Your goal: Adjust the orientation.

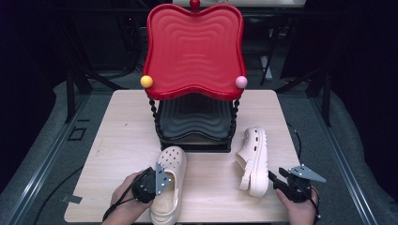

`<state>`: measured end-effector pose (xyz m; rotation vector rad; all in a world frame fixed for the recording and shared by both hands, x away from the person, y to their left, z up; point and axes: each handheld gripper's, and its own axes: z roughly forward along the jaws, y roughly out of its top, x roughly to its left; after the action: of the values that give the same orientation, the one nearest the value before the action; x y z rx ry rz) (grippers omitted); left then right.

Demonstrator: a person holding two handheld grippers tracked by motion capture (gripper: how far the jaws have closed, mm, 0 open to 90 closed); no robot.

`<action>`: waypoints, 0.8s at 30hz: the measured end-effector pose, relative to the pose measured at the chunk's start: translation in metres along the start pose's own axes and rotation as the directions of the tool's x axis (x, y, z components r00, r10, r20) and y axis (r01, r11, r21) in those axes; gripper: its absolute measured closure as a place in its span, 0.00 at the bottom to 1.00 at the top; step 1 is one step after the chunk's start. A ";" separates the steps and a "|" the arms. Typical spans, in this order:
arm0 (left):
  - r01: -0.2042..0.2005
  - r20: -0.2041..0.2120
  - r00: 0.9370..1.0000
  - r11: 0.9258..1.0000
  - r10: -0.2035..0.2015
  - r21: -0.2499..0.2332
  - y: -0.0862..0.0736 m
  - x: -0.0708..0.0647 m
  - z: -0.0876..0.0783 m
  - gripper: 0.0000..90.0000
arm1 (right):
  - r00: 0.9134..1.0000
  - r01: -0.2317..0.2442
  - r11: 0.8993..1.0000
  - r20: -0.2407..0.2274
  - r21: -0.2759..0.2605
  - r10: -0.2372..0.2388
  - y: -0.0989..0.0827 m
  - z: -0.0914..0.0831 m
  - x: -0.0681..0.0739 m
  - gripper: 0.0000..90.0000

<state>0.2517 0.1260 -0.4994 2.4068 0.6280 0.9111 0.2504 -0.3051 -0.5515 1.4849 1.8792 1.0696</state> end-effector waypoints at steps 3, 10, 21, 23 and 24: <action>0.001 0.004 1.000 1.000 -0.001 0.001 0.009 -0.004 0.008 0.92 | 1.000 0.000 1.000 -0.001 -0.001 0.000 0.000 0.000 0.000 0.58; 0.022 0.021 1.000 1.000 -0.022 0.010 0.015 -0.008 0.018 0.92 | 1.000 0.005 1.000 -0.002 0.004 -0.005 0.001 -0.001 -0.001 0.58; 0.083 0.040 0.996 0.996 -0.082 -0.025 0.012 -0.009 0.018 0.90 | 0.999 0.033 0.998 0.014 -0.056 -0.032 0.009 -0.013 0.004 0.72; 0.093 0.054 0.994 0.995 -0.091 -0.039 0.011 -0.009 0.015 0.87 | 0.999 0.051 0.996 0.019 -0.071 -0.050 0.012 -0.018 0.008 0.75; 0.093 0.054 0.994 0.995 -0.091 -0.039 0.011 -0.009 0.015 0.87 | 0.999 0.051 0.996 0.019 -0.071 -0.050 0.012 -0.018 0.008 0.75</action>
<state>0.2589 0.1085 -0.5076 2.3364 0.6877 0.8123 0.2412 -0.3014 -0.5312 1.3951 1.8379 1.0857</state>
